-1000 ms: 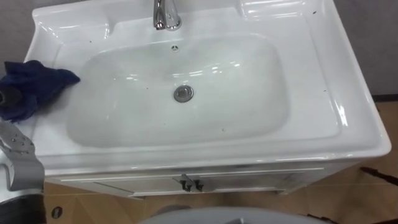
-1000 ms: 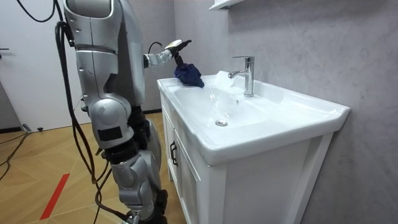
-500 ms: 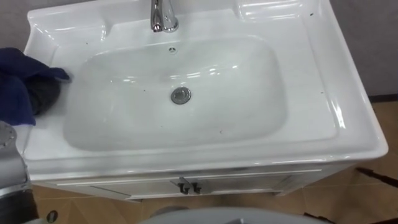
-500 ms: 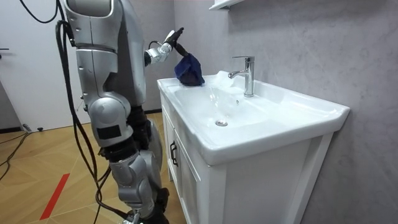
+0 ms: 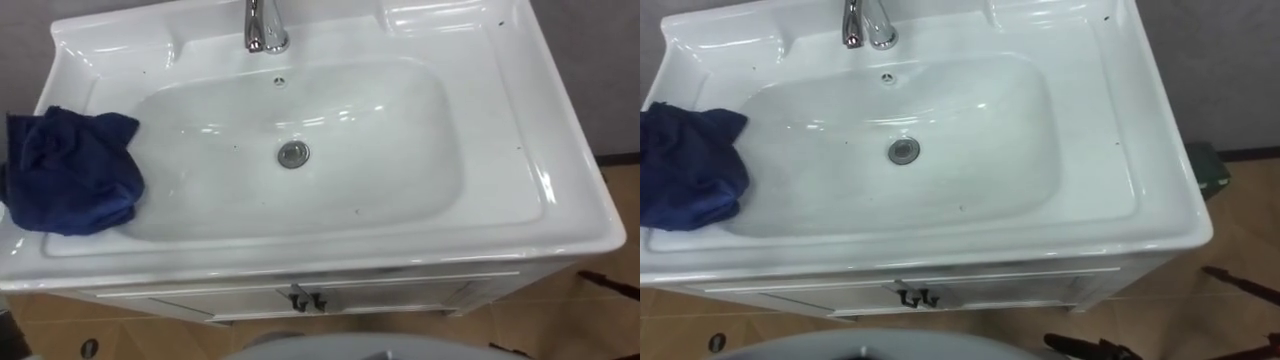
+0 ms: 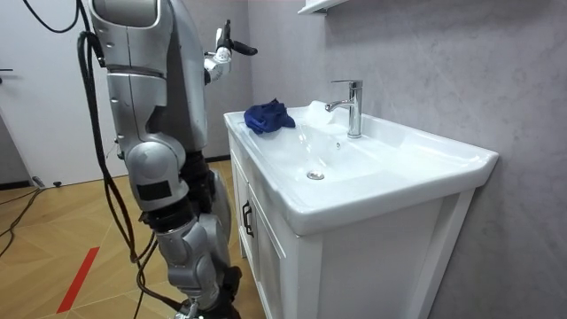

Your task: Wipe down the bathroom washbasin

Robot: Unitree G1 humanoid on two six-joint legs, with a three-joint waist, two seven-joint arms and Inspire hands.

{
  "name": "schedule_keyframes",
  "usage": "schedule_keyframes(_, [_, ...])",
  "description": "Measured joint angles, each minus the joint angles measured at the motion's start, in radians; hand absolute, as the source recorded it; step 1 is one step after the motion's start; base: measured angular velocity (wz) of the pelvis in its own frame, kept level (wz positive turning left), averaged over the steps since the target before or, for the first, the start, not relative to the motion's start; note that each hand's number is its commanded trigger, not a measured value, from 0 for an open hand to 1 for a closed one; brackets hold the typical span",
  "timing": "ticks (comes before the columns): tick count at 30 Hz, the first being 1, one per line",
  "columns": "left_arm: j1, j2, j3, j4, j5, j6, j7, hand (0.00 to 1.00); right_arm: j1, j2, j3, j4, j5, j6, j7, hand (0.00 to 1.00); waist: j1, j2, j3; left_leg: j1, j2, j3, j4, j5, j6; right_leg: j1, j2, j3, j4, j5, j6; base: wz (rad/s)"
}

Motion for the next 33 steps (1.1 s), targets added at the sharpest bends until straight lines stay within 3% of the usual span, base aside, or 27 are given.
schedule_keyframes(7, [-0.005, 0.002, 0.071, 0.004, -0.055, -0.003, 0.018, 0.0, 0.019, 0.003, -0.015, -0.015, -0.014, 0.0, 0.003, 0.0, 0.03, -0.005, 0.0002, -0.002, -0.002, -0.004, 0.0, 0.0, 0.0, 0.0, -0.001, -0.003, 0.001, -0.001, 0.001, 0.02])
schedule_keyframes(11, [-0.005, 0.025, 0.083, 0.02, -0.074, -0.003, 0.02, 0.0, 0.029, 0.0, -0.014, -0.016, -0.015, 0.001, 0.0, 0.0, 0.06, -0.005, 0.0, -0.004, -0.004, -0.007, 0.0, 0.0, 0.0, 0.0, -0.003, -0.011, 0.002, -0.002, 0.002, 0.05])
schedule_keyframes(16, [-0.031, 0.069, 0.127, 0.119, -0.081, -0.002, 0.023, 0.0, 0.031, -0.003, -0.016, -0.021, -0.044, 0.001, -0.006, 0.0, 0.092, 0.008, -0.0014, -0.012, -0.007, -0.016, 0.004, 0.0, 0.001, -0.005, -0.005, -0.018, 0.003, -0.003, 0.004, 0.05])
schedule_keyframes(18, [-0.033, 0.119, 0.161, 0.219, -0.116, -0.001, 0.039, 0.0, 0.035, -0.01, -0.015, -0.018, -0.058, 0.005, -0.013, 0.0, 0.106, 0.018, -0.0079, -0.017, -0.008, -0.017, 0.005, -0.002, 0.004, -0.008, -0.006, -0.021, 0.004, -0.004, 0.005, 0.02])
schedule_keyframes(21, [-0.029, 0.17, 0.218, 0.349, -0.132, 0.003, 0.041, 0.0, 0.037, -0.021, -0.016, -0.036, -0.106, 0.01, -0.012, 0.0, 0.112, 0.028, -0.0085, -0.018, -0.012, -0.029, 0.005, -0.002, 0.004, -0.005, -0.008, -0.024, 0.003, -0.005, 0.006, 0.07])
schedule_keyframes(28, [0.003, 0.171, 0.279, 0.442, -0.163, -0.01, 0.088, 0.0, 0.046, -0.033, -0.001, -0.087, -0.254, 0.0, -0.009, 0.0, 0.177, 0.032, -0.0099, -0.022, -0.019, -0.044, 0.006, -0.003, 0.005, -0.007, -0.016, -0.046, 0.004, -0.013, 0.011, 0.08])
schedule_keyframes(30, [0.004, 0.178, 0.281, 0.513, -0.168, -0.029, 0.102, 0.0, 0.048, -0.045, 0.031, -0.106, -0.298, 0.0, -0.001, 0.0, 0.212, 0.031, -0.0116, -0.022, -0.022, -0.047, 0.006, -0.003, 0.006, -0.008, -0.019, -0.049, 0.011, -0.018, 0.012, 0.05])
schedule_keyframes(33, [0.03, 0.196, 0.282, 0.619, -0.246, -0.033, 0.106, 0.0, 0.053, -0.06, 0.077, -0.153, -0.393, 0.0, 0.01, 0.0, 0.228, 0.023, -0.0154, -0.028, -0.029, -0.059, 0.006, -0.001, 0.008, -0.013, -0.025, -0.066, 0.019, -0.024, 0.016, 0.15])
